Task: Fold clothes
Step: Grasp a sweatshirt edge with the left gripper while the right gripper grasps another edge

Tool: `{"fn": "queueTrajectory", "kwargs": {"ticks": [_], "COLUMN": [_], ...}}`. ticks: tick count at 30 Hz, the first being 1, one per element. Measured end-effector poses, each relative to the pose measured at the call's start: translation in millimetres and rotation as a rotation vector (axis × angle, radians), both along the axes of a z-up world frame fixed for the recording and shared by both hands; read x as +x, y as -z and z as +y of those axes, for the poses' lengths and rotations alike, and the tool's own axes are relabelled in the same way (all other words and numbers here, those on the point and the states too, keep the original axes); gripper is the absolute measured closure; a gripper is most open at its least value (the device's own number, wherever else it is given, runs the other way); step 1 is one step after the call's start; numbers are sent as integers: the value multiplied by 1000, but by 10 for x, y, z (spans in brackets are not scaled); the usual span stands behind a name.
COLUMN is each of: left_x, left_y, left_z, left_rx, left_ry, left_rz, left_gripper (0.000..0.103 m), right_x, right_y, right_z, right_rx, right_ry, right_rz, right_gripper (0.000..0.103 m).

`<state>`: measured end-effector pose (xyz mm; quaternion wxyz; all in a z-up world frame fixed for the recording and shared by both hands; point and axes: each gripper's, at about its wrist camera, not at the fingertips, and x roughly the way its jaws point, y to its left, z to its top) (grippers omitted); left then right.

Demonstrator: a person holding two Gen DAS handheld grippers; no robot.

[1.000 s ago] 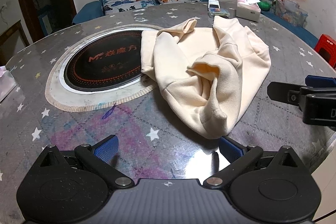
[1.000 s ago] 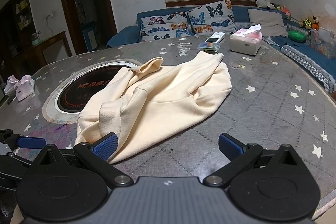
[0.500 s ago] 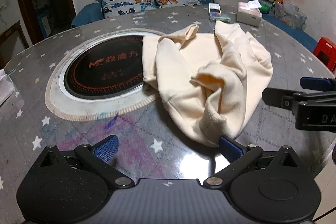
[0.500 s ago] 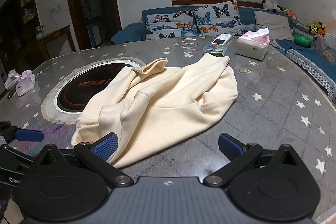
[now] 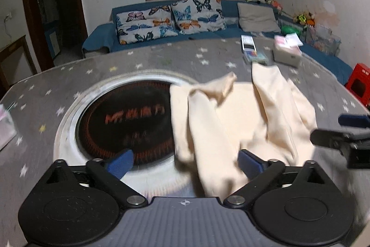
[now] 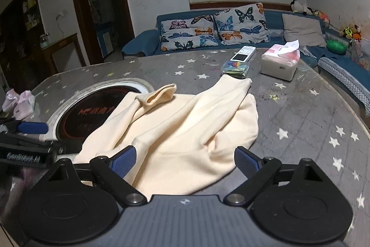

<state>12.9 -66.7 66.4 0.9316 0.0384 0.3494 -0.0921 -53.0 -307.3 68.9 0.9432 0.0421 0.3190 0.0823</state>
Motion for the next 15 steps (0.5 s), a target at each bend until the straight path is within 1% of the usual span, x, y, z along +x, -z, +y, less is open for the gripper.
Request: {"fn": "queueTrajectory", "kwargs": {"ticks": [1, 2, 4, 10, 15], "left_x": [95, 181, 346, 743, 1041], "left_y": [-3, -1, 15, 147, 282], "left_z": [-7, -33, -102, -383, -530], "left_rx": [-7, -6, 11, 96, 148], "left_ry": [5, 16, 43, 155, 202], "left_rz": [-3, -9, -24, -57, -60], "left_gripper": [17, 19, 26, 26, 26], "right_x": [45, 91, 181, 526, 911], "right_y": [-5, -9, -11, -20, -3], "right_z": [-19, -37, -68, -148, -201], "right_rx": [1, 3, 6, 1, 0], "right_ry": [1, 3, 6, -5, -9], "right_rz": [1, 3, 8, 22, 44], "right_gripper": [14, 14, 17, 23, 30]}}
